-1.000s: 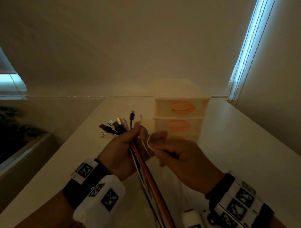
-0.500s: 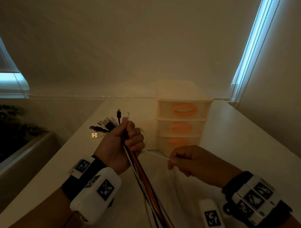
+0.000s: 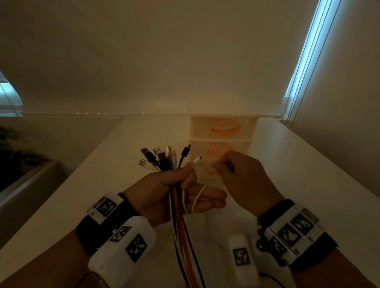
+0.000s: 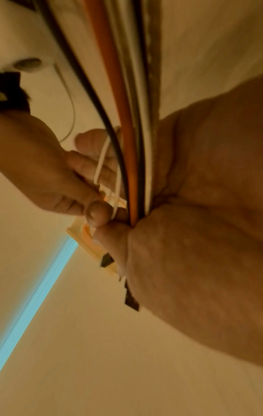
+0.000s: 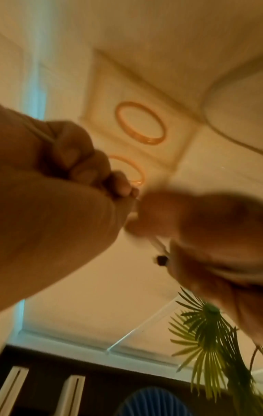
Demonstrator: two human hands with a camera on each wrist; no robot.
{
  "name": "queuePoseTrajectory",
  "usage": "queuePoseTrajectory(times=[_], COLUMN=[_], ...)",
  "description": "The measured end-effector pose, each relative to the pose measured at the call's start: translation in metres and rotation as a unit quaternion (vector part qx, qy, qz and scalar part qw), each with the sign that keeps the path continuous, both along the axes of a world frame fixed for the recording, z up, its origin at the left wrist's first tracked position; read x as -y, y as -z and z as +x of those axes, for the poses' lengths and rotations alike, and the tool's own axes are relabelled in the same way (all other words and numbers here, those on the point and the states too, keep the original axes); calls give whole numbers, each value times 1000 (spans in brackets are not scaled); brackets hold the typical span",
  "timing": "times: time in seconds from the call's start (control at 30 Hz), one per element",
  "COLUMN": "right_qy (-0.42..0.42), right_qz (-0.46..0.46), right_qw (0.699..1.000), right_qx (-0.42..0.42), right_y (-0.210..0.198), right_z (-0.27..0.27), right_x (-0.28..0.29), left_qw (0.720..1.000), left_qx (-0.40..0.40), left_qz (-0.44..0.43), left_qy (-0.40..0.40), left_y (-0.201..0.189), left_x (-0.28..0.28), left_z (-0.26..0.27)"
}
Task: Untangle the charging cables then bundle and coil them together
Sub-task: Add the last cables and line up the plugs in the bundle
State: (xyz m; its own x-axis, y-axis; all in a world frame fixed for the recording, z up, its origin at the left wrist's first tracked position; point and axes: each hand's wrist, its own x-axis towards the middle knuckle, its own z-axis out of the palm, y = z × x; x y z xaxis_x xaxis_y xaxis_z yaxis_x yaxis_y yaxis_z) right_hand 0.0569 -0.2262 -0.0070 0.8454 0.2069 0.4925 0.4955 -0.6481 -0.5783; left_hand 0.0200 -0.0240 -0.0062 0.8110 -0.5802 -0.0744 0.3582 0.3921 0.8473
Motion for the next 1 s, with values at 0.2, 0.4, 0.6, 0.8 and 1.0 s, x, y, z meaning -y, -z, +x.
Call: queuePoseTrajectory(times=[0.2, 0.4, 0.6, 0.8, 1.0], right_qy=[-206, -105, -171, -182, -174], right_qz=[39, -123, -24, -61, -20], right_qw=[977, 965, 953, 901, 887], right_qx=[-33, -208, -249, -389, -428], right_y=[2, 4, 1, 4, -2], right_z=[-19, -8, -14, -6, -4], right_x=[-23, 0, 5, 9, 23], left_qw=[978, 936, 948, 949, 957], left_qx=[-19, -83, -66, -76, -60], left_qz=[-78, -196, -182, -191, -185], left_qy=[-192, -281, -251, -241, -216], left_y=[-3, 1, 3, 4, 1], left_x=[9, 0, -9, -14, -21], left_z=[6, 17, 22, 26, 27])
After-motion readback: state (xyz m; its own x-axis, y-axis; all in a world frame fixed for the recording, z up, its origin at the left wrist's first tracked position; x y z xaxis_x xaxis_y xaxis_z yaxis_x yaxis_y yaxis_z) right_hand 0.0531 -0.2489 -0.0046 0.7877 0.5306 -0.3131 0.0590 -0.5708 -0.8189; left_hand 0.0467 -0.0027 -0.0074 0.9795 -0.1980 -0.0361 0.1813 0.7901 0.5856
